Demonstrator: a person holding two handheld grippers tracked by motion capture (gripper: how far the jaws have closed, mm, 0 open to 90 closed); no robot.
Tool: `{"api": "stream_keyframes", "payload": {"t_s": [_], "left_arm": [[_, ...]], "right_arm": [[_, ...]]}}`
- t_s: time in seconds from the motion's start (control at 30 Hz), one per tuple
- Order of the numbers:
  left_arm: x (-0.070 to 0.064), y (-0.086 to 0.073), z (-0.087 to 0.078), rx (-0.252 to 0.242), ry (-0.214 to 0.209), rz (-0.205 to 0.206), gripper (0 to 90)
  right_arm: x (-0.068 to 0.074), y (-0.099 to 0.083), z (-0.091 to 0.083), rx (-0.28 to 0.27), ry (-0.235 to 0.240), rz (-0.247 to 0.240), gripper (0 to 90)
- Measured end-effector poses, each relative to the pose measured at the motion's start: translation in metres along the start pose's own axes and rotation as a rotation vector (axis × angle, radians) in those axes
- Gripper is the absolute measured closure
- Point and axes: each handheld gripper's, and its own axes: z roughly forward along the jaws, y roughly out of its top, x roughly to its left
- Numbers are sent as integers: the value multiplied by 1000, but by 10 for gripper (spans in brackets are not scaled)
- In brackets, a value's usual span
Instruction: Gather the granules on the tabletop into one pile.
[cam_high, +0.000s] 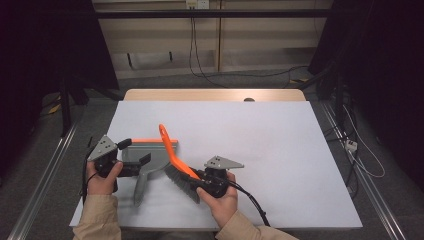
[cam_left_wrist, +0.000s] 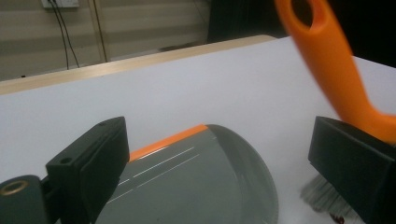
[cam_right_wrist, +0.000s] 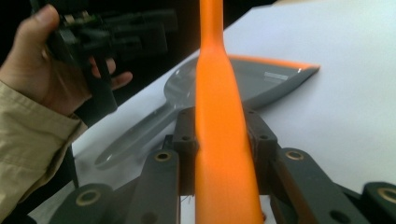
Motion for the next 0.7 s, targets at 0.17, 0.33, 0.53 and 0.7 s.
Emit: {"api": "stream_keyframes", "payload": {"t_s": [0.17, 0.33, 0.53, 0.7], "left_arm": [[0, 0, 0, 1, -1, 0, 52], [1, -1, 1, 4, 1, -1, 51], [0, -1, 1, 7, -3, 11, 52], [-2, -1, 2, 6, -2, 8, 52]], "right_arm": [[-7, -9, 15, 67, 10, 101, 709], [-18, -9, 22, 111, -33, 131, 709], [-25, -7, 17, 126, -59, 118, 709], [-34, -6, 9, 128, -78, 124, 707]]}}
